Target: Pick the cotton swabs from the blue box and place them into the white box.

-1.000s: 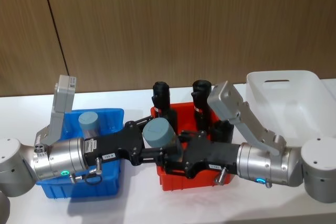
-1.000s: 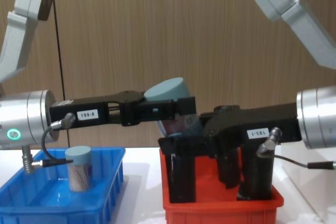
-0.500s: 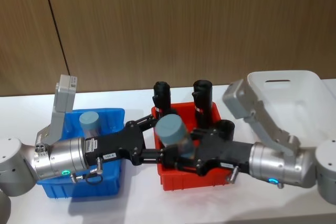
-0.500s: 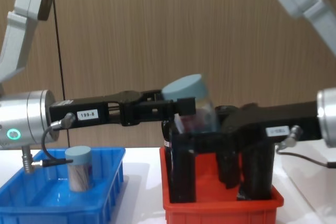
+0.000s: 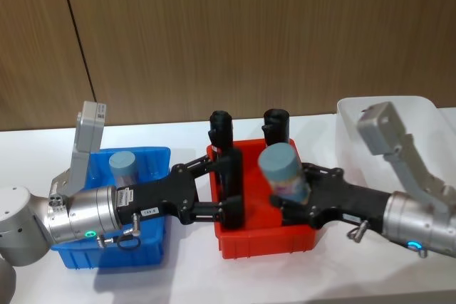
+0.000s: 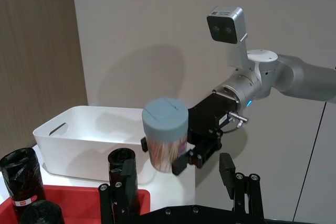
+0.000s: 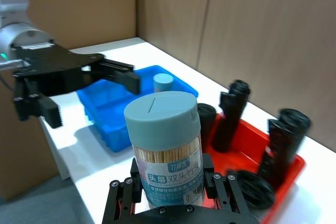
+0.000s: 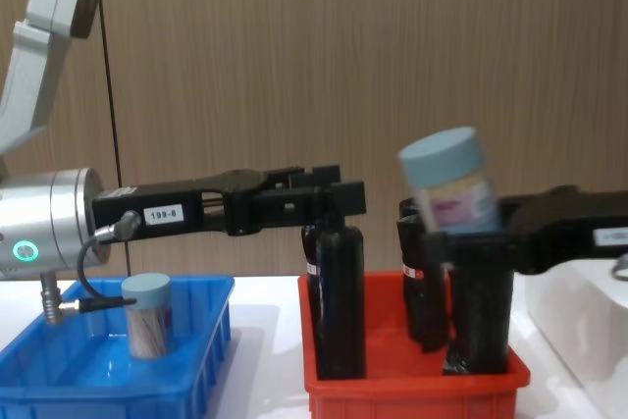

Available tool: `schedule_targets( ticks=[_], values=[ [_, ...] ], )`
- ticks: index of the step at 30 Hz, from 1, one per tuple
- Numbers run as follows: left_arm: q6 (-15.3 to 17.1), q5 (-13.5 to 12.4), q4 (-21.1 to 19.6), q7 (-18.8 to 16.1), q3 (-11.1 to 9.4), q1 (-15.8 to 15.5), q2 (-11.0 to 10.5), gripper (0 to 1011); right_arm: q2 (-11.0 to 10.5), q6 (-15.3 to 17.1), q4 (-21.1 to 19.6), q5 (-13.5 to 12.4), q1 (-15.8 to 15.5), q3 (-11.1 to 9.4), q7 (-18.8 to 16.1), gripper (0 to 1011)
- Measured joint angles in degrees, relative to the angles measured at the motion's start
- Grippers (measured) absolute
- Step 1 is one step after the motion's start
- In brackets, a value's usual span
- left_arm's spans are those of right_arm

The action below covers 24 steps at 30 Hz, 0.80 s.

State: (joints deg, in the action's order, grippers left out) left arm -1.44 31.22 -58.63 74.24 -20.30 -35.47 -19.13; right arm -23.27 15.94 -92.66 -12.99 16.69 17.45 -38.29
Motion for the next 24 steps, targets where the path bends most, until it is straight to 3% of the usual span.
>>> schedule_targets(
  ticks=[14, 24],
  values=[
    [0.00, 0.00, 0.00, 0.00, 0.00, 0.00, 0.00, 1004, -5.09, -1.07, -0.39, -4.95, -2.33, -4.31, 6.24, 650],
    [0.00, 0.00, 0.00, -0.01, 0.00, 0.00, 0.00, 1004, -6.14, -1.70, 3.48, -5.96, -1.00, -6.15, 11.35, 649]
  ],
)
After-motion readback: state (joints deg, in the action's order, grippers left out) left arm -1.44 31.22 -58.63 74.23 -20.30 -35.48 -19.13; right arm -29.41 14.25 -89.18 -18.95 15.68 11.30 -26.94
